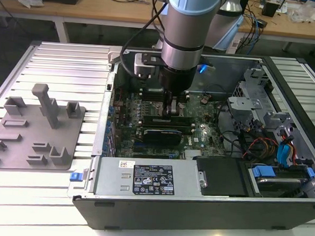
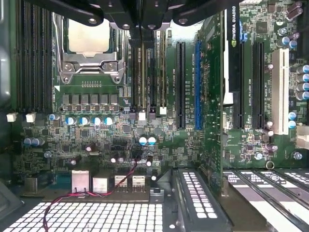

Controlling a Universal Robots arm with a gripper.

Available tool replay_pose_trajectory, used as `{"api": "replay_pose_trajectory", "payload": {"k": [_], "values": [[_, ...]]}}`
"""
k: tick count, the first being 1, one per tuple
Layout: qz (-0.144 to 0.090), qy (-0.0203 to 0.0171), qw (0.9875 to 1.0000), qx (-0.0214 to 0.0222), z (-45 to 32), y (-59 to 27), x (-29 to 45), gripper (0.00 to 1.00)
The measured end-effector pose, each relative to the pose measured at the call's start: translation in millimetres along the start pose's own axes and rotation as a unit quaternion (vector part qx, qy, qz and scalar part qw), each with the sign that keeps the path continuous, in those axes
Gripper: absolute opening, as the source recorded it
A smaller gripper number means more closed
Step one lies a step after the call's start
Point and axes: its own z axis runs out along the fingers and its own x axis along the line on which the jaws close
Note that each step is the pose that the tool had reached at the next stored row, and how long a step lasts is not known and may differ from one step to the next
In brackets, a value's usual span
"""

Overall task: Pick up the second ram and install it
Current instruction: 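Insert the second ram into the second slot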

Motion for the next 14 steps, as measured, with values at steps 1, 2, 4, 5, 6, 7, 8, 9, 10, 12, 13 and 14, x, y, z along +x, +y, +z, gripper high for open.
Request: {"api": "replay_pose_trajectory", "payload": {"k": [1, 2, 4, 5, 6, 7, 8, 9, 10, 12, 13, 14], "values": [[0.0, 0.0, 1.0, 0.0, 0.2, 0.2, -0.4, 0.09], [0.0, 0.0, 1.0, 0.0, 0.5, 0.4, -0.6, 0.09], [0.0, 0.0, 1.0, 0.0, 1.9, 0.6, -0.7, 0.09], [0.0, 0.0001, 1.0, 0.0, 1.9, 0.6, -0.6, 0.09], [0.0, -0.0001, 1.0, 0.0001, 3.1, 0.6, -0.7, 0.09], [0.0, 0.0001, 1.0, 0.0, 3.4, 0.6, -0.6, 0.09], [0.0, 0.0, 1.0, 0.0, 3.6, 0.6, -0.6, 0.09], [0.0, 0.0, 1.0, 0.0, 3.8, 0.6, -0.7, 0.09], [0.0, 0.0, 1.0, 0.0, 4.0, 0.6, -0.7, 0.09], [0.0, 0.0, 1.0, 0.0, 4.8, 0.6, -0.7, 0.09], [0.0, -0.0002, 1.0, 0.0, 4.9, 0.6, -0.9, 0.09], [0.0, -0.001, 1.0, 0.0001, 5.1, 0.6, -1.0, 0.09]]}}
